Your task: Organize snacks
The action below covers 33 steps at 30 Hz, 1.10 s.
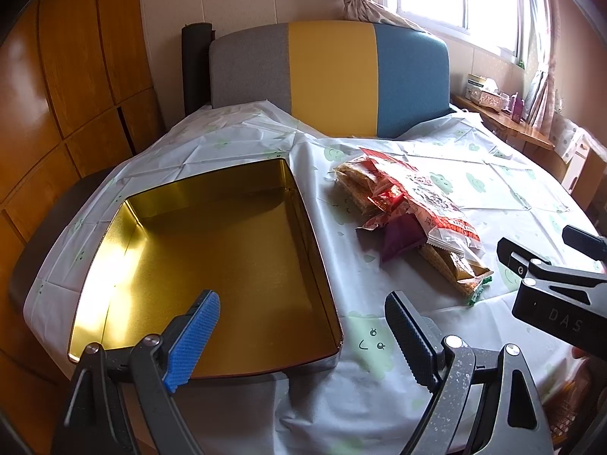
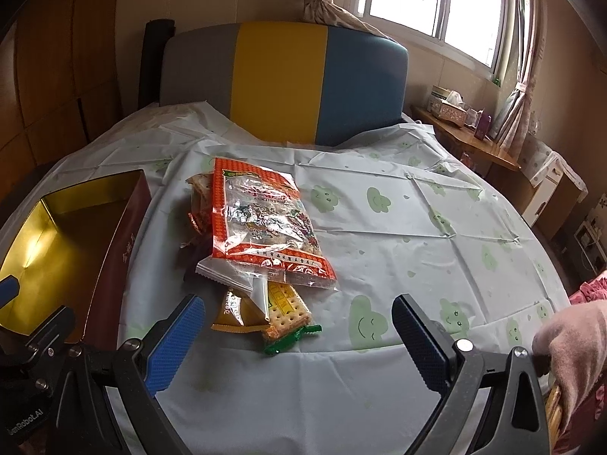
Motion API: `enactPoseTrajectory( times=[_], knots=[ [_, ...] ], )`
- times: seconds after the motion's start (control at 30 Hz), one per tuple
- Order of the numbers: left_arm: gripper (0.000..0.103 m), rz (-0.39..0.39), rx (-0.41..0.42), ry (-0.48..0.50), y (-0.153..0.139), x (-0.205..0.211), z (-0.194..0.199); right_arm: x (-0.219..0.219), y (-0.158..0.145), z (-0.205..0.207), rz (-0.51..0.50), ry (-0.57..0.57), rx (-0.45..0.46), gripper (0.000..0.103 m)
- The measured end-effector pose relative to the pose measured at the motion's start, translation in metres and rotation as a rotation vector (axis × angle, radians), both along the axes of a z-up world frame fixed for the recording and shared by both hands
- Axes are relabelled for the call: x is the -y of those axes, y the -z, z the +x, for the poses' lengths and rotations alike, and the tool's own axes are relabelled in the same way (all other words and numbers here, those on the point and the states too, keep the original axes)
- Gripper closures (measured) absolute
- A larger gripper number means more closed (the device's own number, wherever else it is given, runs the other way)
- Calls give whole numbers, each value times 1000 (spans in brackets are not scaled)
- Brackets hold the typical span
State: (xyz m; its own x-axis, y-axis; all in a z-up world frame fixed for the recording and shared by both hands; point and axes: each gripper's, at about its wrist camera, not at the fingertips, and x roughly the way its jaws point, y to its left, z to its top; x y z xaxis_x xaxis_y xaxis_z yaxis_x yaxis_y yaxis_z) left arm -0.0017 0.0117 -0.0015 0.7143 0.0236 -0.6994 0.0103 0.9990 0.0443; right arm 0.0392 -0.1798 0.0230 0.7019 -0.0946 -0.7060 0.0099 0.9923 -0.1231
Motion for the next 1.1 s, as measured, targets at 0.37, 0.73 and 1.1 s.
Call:
enactPoseTrajectory(
  times=[0.37,0.73,1.1],
  knots=[
    [14,5,4,0,-2,-2,-1,1,0,0,1,2,2,3],
    [14,7,-5,3,0,-1,-2,-1,-3,3,-6,-5,5,3],
    [14,7,-9,4,3,-1,-3,3,-6,8,-9,-10,1,3]
  ],
)
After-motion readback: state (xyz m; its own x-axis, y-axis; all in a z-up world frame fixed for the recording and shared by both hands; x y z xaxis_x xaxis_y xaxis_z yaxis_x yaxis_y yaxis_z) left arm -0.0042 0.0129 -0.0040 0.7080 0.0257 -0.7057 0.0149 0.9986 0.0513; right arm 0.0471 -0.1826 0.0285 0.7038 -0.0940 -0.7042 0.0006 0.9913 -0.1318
